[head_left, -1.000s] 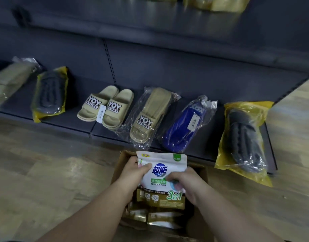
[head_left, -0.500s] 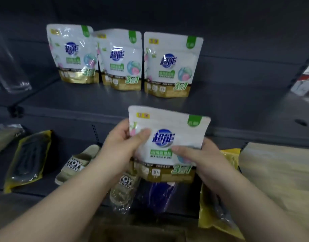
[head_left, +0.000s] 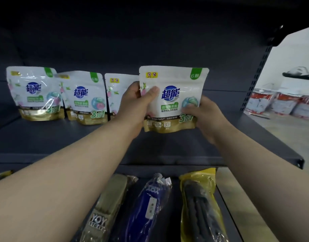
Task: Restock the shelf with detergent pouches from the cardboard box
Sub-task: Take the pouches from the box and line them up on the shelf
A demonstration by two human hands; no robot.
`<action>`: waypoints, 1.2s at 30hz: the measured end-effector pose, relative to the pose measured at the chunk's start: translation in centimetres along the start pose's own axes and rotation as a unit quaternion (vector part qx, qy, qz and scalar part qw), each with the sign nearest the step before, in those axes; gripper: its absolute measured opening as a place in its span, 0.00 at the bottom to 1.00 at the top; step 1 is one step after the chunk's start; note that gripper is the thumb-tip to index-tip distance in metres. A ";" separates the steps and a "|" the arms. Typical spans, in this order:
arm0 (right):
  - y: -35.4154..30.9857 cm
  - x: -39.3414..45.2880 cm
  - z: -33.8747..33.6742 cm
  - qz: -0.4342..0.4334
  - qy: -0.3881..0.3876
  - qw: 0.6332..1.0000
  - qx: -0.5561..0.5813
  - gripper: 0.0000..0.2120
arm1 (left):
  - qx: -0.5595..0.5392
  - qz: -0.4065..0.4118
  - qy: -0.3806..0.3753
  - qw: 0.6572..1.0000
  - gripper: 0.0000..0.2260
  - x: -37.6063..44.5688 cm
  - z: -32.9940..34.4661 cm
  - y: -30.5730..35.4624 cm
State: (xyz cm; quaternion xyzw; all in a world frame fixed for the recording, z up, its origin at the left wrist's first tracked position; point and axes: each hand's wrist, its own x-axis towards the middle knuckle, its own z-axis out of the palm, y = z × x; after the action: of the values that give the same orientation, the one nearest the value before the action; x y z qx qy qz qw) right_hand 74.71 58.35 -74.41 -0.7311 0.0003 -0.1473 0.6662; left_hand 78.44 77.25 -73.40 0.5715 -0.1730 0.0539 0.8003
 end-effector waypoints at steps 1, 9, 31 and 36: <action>0.1 0.5 -0.6 -0.003 0.009 1.000 0.003 0.13 | 0.000 0.000 0.003 1.000 0.08 0.4 0.6 -0.4; 6.0 2.8 -4.9 0.031 0.035 0.999 0.005 0.19 | 0.301 -0.012 0.010 0.953 0.06 0.3 1.9 -6.7; 7.5 3.4 -3.8 -0.003 0.108 0.983 -0.152 0.16 | 0.306 -0.022 0.099 0.947 0.07 -0.1 1.6 -8.4; 7.3 3.2 -3.8 0.001 0.107 0.986 -0.125 0.14 | 0.293 -0.019 0.112 0.949 0.08 -0.4 1.5 -8.3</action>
State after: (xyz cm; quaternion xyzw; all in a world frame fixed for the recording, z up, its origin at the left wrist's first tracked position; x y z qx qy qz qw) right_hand 78.35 53.19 -80.60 -0.7885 0.0912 -0.2228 0.5660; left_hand 80.09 73.10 -80.52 0.7742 -0.0481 0.1512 0.6127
